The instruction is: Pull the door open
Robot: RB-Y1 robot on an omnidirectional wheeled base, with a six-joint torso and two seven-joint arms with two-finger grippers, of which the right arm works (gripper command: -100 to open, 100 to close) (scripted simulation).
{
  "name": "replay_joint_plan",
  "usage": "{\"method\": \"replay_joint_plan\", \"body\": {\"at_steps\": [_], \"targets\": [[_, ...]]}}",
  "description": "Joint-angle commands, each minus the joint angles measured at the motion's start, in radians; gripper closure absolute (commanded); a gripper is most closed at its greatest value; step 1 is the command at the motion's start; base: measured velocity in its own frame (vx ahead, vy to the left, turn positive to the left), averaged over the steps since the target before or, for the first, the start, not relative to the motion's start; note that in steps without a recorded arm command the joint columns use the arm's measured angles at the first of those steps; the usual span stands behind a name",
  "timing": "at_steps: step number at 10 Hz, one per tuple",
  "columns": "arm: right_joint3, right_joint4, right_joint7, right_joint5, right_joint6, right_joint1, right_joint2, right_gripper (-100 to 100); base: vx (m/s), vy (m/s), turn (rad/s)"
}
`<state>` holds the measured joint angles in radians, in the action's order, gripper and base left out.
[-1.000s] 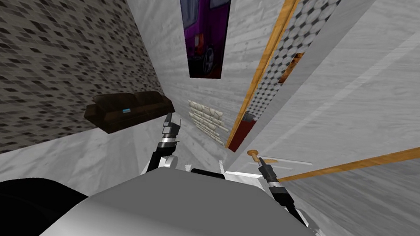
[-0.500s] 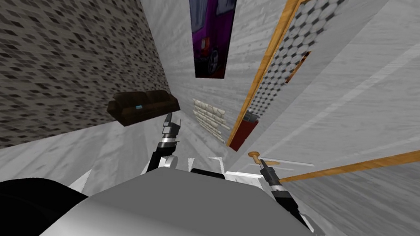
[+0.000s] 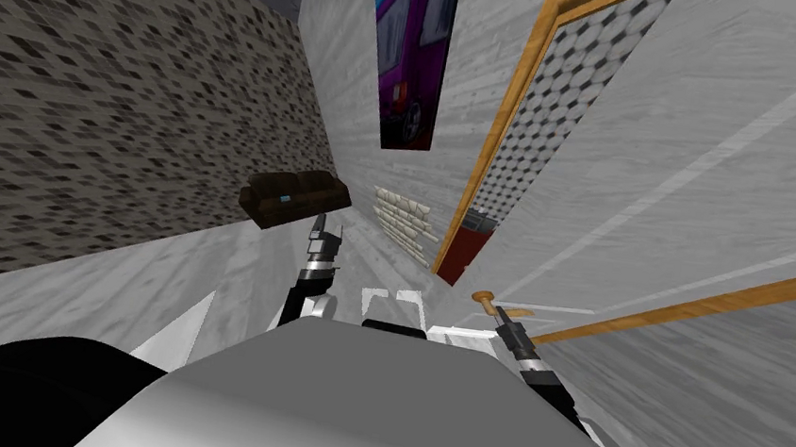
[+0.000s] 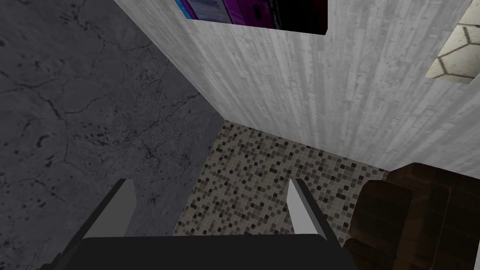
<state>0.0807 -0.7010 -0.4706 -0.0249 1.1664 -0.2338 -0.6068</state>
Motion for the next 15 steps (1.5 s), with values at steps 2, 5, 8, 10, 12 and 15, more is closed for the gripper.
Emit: {"method": "replay_joint_plan", "body": {"at_steps": [2, 5, 8, 10, 12, 15], "targets": [[0.003, 0.013, -0.003, 0.001, 0.014, 0.001, -0.002, 100, -0.146, -0.058, 0.079], [0.007, 0.032, -0.007, 0.003, 0.037, 0.002, -0.007, 100, -0.181, -0.062, 0.172], [0.008, 0.049, -0.011, 0.003, 0.056, 0.005, -0.013, 100, -0.200, -0.078, 0.161], [0.009, 0.059, -0.013, 0.003, 0.069, 0.006, -0.017, 100, -0.199, -0.085, 0.155], [0.010, 0.068, -0.015, 0.004, 0.079, 0.007, -0.021, 100, -0.202, -0.081, 0.139], [0.015, 0.063, -0.016, 0.006, 0.076, 0.003, -0.017, 100, -0.131, -0.041, 0.092]]}}
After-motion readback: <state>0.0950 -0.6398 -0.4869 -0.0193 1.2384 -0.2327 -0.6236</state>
